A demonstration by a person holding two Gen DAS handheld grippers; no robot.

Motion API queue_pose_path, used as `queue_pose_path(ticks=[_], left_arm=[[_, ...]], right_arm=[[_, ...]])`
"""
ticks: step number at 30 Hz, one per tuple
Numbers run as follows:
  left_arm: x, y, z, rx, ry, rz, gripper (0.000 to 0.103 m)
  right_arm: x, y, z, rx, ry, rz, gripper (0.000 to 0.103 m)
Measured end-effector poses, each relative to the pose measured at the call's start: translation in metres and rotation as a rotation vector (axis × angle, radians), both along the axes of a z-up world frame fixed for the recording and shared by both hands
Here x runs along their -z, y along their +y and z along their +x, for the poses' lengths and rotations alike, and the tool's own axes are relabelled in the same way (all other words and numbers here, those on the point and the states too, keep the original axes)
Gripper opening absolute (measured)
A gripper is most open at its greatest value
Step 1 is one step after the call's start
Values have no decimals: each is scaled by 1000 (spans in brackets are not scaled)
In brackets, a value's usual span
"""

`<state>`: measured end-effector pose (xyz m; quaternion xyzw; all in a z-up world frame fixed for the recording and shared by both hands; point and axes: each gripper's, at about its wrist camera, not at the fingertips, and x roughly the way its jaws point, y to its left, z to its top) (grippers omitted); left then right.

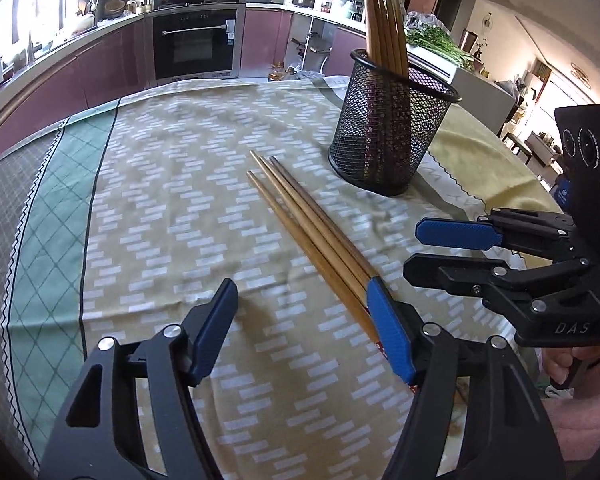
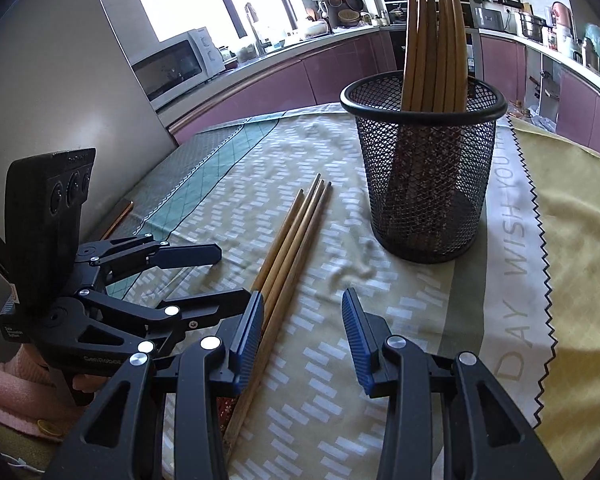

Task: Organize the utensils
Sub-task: 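Move the right gripper over the remaining chopsticks on the cloth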

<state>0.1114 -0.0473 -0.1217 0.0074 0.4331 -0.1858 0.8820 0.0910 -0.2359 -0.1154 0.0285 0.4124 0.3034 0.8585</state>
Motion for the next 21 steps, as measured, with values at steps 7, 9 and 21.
queue_pose_path(ticks=[7,9,21], left_arm=[[2,-3,2,2,-4,21,64],[3,-4,2,2,-7,33,61],[4,-7,2,10,-19,63,55]], right_arm=[[2,2,0,-3,2,-2,38],[2,1,1,-4,3,-2,38],[4,2,1,-6,6,-3,38]])
